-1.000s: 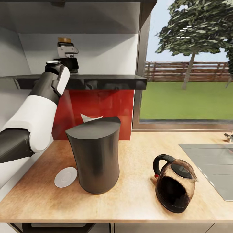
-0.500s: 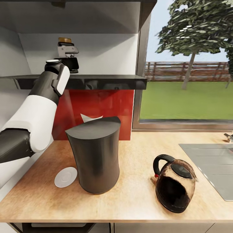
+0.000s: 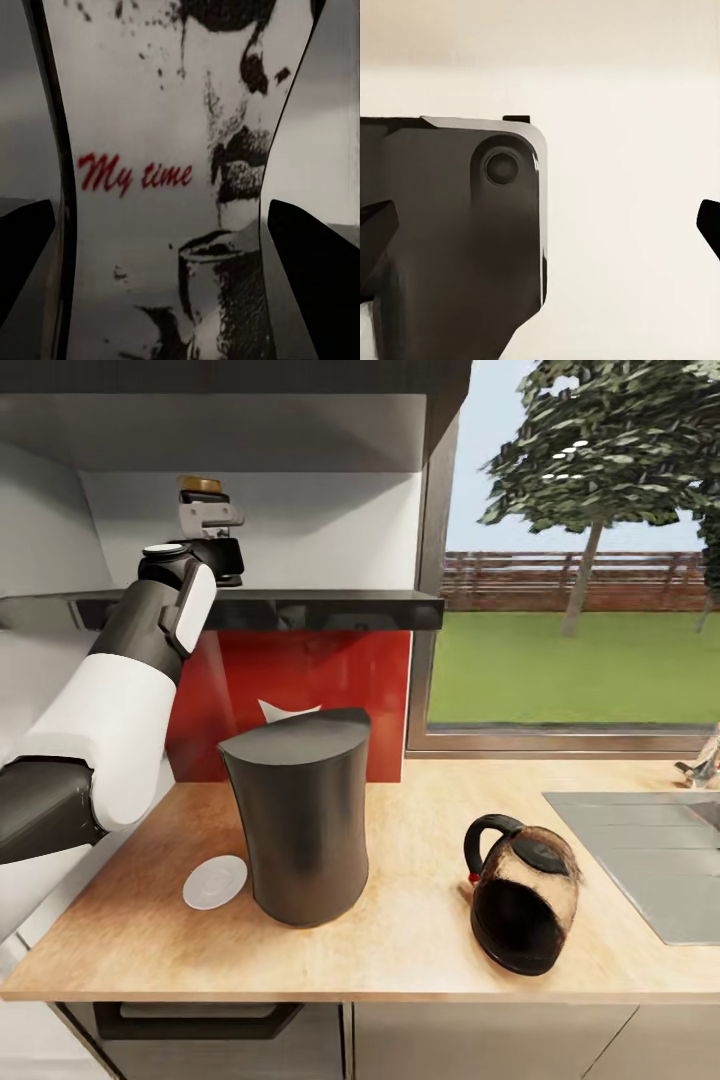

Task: Set up a coffee station on the kitchen countertop: keep the coffee maker on the countertop, move the bottle of coffee from the kitchen shelf to the counter next to the coffee maker, place a paper coffee filter on top of the coffee maker, put the saucer next to the coffee maker with the coffee cup on the saucer, and place the electric kettle next to the coffee maker.

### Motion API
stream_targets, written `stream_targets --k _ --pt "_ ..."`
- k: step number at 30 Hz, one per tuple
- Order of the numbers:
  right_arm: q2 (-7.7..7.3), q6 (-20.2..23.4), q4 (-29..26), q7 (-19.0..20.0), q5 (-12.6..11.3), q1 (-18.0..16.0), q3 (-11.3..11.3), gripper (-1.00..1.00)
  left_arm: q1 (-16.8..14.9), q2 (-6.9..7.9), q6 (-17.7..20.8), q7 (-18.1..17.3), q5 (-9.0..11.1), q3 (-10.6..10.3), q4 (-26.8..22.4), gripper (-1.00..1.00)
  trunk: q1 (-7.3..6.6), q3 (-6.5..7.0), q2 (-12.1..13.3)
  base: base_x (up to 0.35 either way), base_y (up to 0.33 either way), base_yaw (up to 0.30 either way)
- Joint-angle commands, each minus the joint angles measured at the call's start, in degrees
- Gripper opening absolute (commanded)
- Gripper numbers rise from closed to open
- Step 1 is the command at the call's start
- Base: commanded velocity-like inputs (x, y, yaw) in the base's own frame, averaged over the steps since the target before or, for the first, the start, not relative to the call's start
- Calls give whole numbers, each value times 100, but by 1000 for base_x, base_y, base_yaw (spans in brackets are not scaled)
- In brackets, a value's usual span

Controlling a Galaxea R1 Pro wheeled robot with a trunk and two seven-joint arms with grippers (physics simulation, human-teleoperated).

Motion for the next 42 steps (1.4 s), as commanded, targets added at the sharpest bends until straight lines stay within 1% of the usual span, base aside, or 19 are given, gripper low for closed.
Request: stream_targets --k 1,9,14,23,29,30,31,32,35,38,39,40,41,42 --pt "0 -19 4 -3 -1 -5 -1 100 -6 3 27 46 30 -26 -6 -100 0 -14 -14 -333 -43 0" --pt "0 -24 4 -3 -3 -5 -1 100 -6 1 27 46 30 -9 -6 -100 0 -14 -14 -329 -127 0" --pt "0 -21 4 -3 -3 -5 -1 100 2 3 34 46 37 -1 -220 -100 0 -14 -14 -318 -162 0" --pt "2 -23 4 -3 -3 -5 -1 100 9 13 41 33 44 4 -252 -100 0 -14 -14 -316 -152 0" --pt "8 -23 4 -3 -3 -4 -1 100 152 27 44 -4 49 9 -252 -100 0 -14 -14 -186 -79 0" --pt "8 -22 4 -3 -3 -5 -1 100 158 28 46 -15 49 9 -252 -100 0 -14 -14 -37 -16 0" --pt "8 -25 4 -3 -3 -5 -1 100 170 34 159 -209 44 12 -275 -100 0 -14 -14 -5 -2 0" --pt "9 -24 4 -2 -3 -5 -1 100 175 35 194 -232 43 13 -303 -100 0 -14 -14 -4 -2 0" --pt "9 -24 4 -3 -3 -5 -1 100 267 37 307 -298 41 14 -554 -100 0 -14 -14 -2 -1 0" --pt "9 -22 4 -1 -3 -5 -1 100 500 36 433 -323 46 16 -1157 -100 0 -14 -14 0 0 0" --pt "9 -23 4 -1 -3 -5 -1 100 571 37 533 -328 47 16 -1359 -100 0 -14 -14 0 0 0" --pt "9 -21 4 1 -3 -5 -1 100 647 38 733 -343 52 17 -1623 -100 0 -14 -14 0 0 0" --pt "9 -20 4 3 -3 -5 -1 100 681 38 864 -384 52 19 -1774 -100 0 -14 -14 0 0 0" --pt "9 -19 4 1 -3 -5 -1 100 721 45 1045 -578 42 21 -2031 -100 0 -14 -14 0 0 0"
